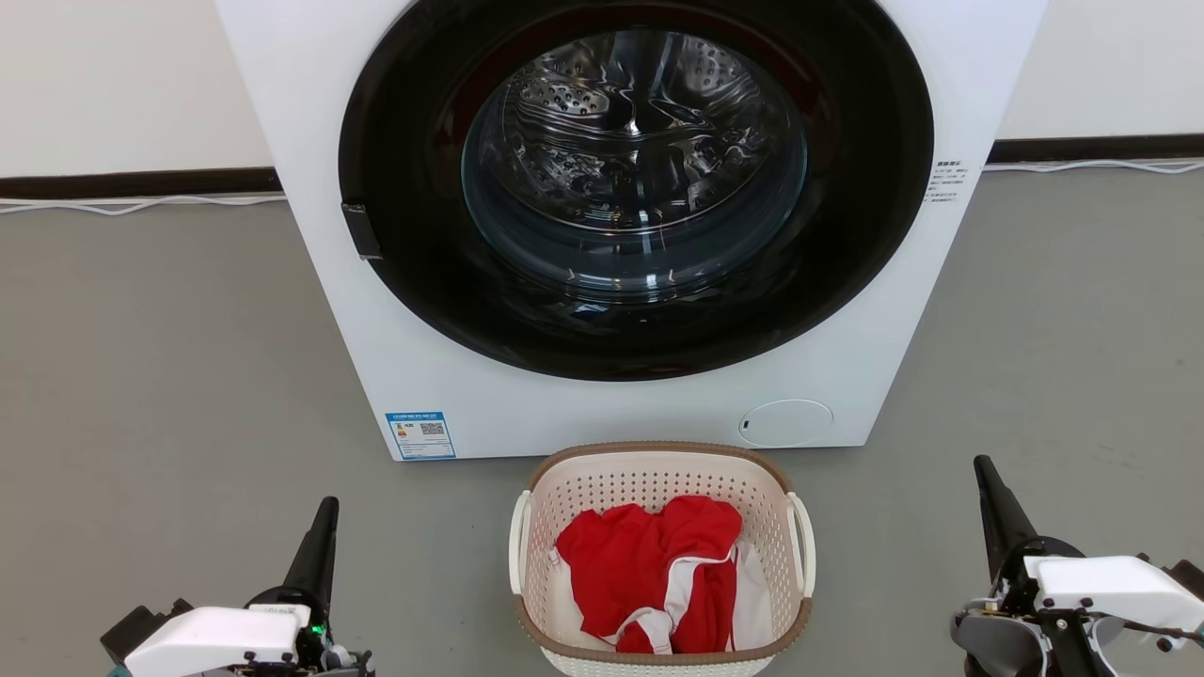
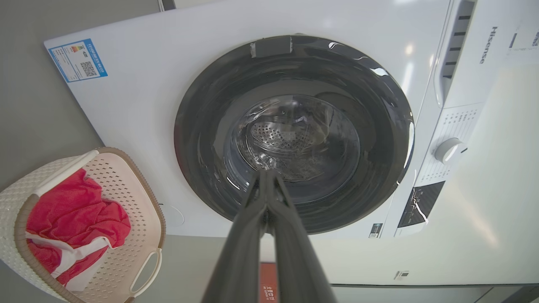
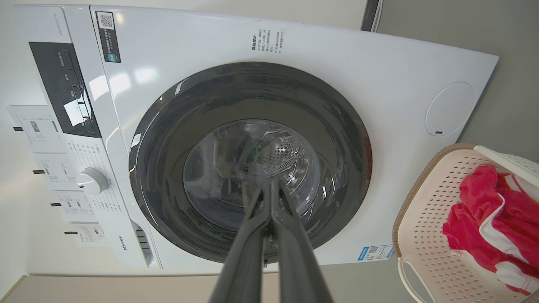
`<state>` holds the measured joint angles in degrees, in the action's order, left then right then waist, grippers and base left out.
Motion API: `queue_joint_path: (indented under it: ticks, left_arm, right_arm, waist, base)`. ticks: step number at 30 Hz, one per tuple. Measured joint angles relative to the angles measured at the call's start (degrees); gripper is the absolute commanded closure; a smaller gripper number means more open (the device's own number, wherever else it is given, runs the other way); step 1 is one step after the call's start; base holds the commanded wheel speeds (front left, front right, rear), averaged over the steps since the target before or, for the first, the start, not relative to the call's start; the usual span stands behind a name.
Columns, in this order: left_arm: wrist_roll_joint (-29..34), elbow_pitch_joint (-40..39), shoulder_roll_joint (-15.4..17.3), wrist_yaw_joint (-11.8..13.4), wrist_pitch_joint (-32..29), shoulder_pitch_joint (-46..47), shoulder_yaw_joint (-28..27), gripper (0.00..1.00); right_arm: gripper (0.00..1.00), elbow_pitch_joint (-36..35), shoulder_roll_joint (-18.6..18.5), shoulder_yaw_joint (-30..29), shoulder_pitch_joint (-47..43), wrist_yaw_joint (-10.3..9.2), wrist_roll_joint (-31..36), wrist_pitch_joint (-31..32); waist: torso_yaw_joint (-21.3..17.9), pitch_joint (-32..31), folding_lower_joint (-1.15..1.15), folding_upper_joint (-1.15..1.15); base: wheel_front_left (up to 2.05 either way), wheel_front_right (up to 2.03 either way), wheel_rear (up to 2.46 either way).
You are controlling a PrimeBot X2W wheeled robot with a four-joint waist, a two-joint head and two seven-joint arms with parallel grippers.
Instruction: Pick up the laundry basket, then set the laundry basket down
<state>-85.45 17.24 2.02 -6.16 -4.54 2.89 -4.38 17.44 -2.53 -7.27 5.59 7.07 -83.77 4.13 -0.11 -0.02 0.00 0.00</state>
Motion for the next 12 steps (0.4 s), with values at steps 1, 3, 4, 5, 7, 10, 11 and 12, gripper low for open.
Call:
queue_joint_path:
  ticks: [1, 3, 4, 5, 7, 10, 11, 12]
  left_arm:
    - [-0.5, -0.2, 0.0, -0.1, -0.1, 0.0, 0.0, 1.00]
    - [-1.5, -0.4, 0.0, -0.4, -0.5, 0.0, -0.1, 1.00]
    - [-2.1, -0.5, 0.0, -0.4, -0.6, 0.0, -0.1, 1.00]
    - [-2.8, -0.6, 0.0, -0.4, -0.8, 0.0, -0.2, 1.00]
    - [-4.1, -0.8, 0.0, -0.5, -1.1, 0.0, -0.2, 1.00]
    - [-5.6, -1.3, 0.1, -0.5, -1.6, 0.0, -0.3, 1.00]
    - [-6.1, -1.4, 0.1, -0.5, -1.6, 0.1, -0.3, 1.00]
    - [-6.5, -1.4, 0.1, -0.5, -1.6, 0.1, -0.4, 1.00]
  right_arm:
    - [1.00, -0.1, 0.0, 0.0, 0.0, 0.00, -0.8, 0.2]
    - [1.00, -0.3, 0.0, -0.1, 0.0, 0.00, -2.1, 0.7]
    - [1.00, -0.4, 0.0, -0.1, 0.0, 0.00, -2.9, 0.8]
    - [1.00, -0.5, 0.0, -0.1, 0.0, 0.00, -3.7, 1.0]
    - [1.00, -0.7, 0.0, -0.2, 0.0, 0.00, -5.0, 1.3]
    - [1.00, -1.3, 0.0, -0.3, 0.0, 0.00, -7.2, 1.8]
    - [1.00, -1.5, 0.0, -0.3, 0.0, 0.00, -7.9, 1.9]
    - [1.00, -1.6, 0.0, -0.3, 0.0, 0.00, -8.0, 1.9]
  waist:
    - [0.0, 0.0, 0.00, 0.00]
    - [0.0, 0.1, 0.00, 0.00]
    - [0.0, 0.1, 0.00, 0.00]
    - [0.1, 0.1, 0.00, 0.00]
    - [0.1, 0.1, 0.00, 0.00]
    - [0.1, 0.2, 0.00, 0.00]
    - [0.1, 0.2, 0.00, 0.00]
    - [0.1, 0.2, 0.00, 0.00]
  base:
    - [0.00, 0.00, 0.00]
    - [0.00, 0.00, 0.00]
    - [0.00, 0.00, 0.00]
    - [0.00, 0.00, 0.00]
    - [0.00, 0.00, 0.00]
    - [0.00, 0.00, 0.00]
    - [0.00, 0.00, 0.00]
    - [0.00, 0.00, 0.00]
